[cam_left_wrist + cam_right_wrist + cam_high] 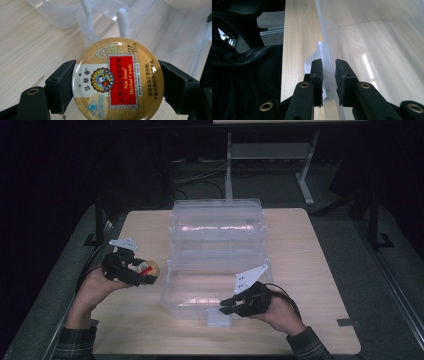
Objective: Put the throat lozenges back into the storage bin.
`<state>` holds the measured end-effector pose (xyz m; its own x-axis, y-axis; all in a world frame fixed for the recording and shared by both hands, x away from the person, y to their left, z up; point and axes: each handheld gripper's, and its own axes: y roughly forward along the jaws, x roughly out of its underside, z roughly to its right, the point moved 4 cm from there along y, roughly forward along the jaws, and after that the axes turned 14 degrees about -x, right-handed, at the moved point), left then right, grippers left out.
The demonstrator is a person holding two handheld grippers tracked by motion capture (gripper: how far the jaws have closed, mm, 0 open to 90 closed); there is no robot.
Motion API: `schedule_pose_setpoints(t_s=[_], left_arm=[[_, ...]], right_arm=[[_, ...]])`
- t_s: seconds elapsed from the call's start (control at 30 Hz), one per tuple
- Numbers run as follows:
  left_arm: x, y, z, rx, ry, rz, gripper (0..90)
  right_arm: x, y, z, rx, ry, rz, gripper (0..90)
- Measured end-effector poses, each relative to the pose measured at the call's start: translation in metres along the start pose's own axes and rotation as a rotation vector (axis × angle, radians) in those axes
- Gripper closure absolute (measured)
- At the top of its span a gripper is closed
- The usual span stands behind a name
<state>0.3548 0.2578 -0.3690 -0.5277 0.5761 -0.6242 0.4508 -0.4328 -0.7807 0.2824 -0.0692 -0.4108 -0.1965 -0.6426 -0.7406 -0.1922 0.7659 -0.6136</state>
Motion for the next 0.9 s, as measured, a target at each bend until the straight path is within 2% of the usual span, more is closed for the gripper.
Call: schedule_pose_setpoints(t_s=[0.33, 0.7, 0.9], left_arm=[[-0.01, -0.002, 0.019, 0.051, 0.052, 0.019, 19.9], [-0.018, 0.005, 0.041, 0.108, 0.111, 0.024, 19.9], [-0.022, 0.009, 0.052, 0.118, 0.146, 0.022, 19.9]], right_arm=[[0.0, 0.0, 0.0, 0.0, -0.001, 0.0, 76.6], [0.0, 0.0, 0.0, 0.0, -0.003, -0.001, 76.6], [0.0, 0.0, 0.0, 0.0, -0.003, -0.001, 76.6]])
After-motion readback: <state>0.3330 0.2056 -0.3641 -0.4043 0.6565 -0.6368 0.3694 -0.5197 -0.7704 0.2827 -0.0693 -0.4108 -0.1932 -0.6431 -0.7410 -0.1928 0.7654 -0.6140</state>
